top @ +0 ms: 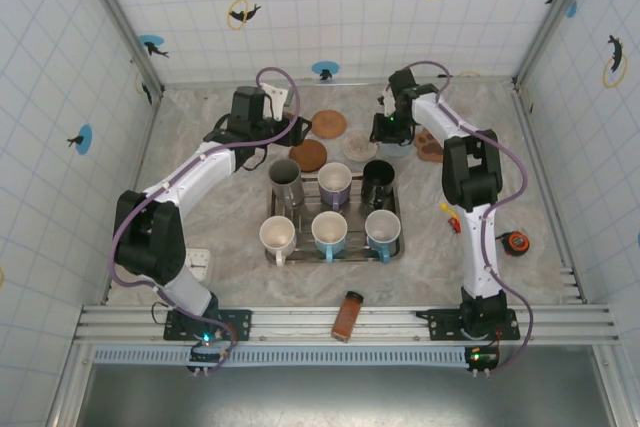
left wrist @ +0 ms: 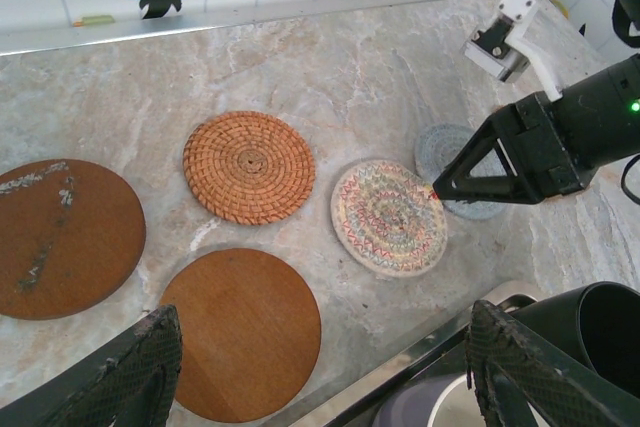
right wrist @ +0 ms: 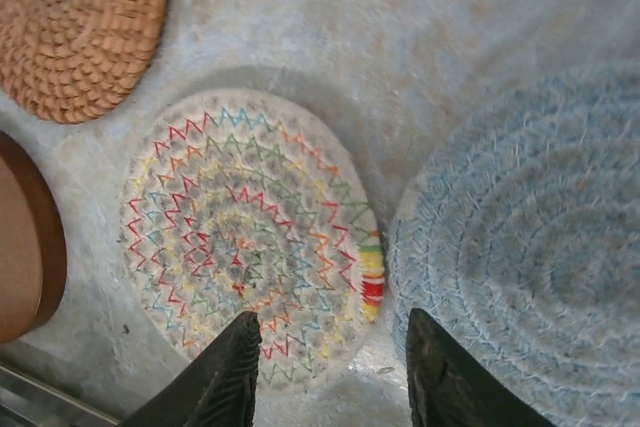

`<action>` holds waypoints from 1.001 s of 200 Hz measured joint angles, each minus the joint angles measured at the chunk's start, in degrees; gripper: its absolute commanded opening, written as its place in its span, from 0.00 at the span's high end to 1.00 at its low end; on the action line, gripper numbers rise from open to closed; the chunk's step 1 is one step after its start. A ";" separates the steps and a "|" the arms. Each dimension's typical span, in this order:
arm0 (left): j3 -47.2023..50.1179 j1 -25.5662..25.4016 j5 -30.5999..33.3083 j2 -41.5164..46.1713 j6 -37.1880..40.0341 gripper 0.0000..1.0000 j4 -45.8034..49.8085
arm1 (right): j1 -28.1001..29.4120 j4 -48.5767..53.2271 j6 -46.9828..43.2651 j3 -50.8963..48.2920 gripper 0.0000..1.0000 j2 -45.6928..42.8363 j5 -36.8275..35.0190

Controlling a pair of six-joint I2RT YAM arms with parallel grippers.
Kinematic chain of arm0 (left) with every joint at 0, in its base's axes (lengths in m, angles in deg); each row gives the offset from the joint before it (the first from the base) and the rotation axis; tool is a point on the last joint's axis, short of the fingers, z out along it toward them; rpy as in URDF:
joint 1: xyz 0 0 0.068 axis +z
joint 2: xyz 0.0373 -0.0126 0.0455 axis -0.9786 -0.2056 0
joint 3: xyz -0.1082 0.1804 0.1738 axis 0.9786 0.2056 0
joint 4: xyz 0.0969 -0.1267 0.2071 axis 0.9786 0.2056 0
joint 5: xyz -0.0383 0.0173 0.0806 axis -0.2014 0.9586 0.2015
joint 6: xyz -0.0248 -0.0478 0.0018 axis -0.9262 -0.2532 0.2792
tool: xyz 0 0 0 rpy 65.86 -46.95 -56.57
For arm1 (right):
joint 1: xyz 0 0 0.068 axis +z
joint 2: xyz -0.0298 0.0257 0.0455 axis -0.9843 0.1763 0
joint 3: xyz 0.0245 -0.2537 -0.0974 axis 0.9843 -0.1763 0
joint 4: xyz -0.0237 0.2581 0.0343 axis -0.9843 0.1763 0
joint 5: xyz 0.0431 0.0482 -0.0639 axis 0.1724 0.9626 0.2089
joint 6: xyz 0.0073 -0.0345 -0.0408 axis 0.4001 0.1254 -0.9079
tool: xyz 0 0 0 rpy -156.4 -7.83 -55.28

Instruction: Place the cup by the coaster

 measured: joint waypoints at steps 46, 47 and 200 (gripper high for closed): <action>-0.24 0.00 0.00 -0.52 0.00 0.26 0.02 | -0.04 1.86 -1.20 5.14 0.51 0.00 -1.51; -0.28 0.00 0.02 -0.61 0.00 0.26 0.04 | -0.04 1.88 -1.20 5.18 0.51 0.00 -1.53; -26.71 -2.36 8.39 -23.93 10.10 0.24 24.63 | -2.36 0.83 -4.02 -3.26 0.50 -8.57 -1.73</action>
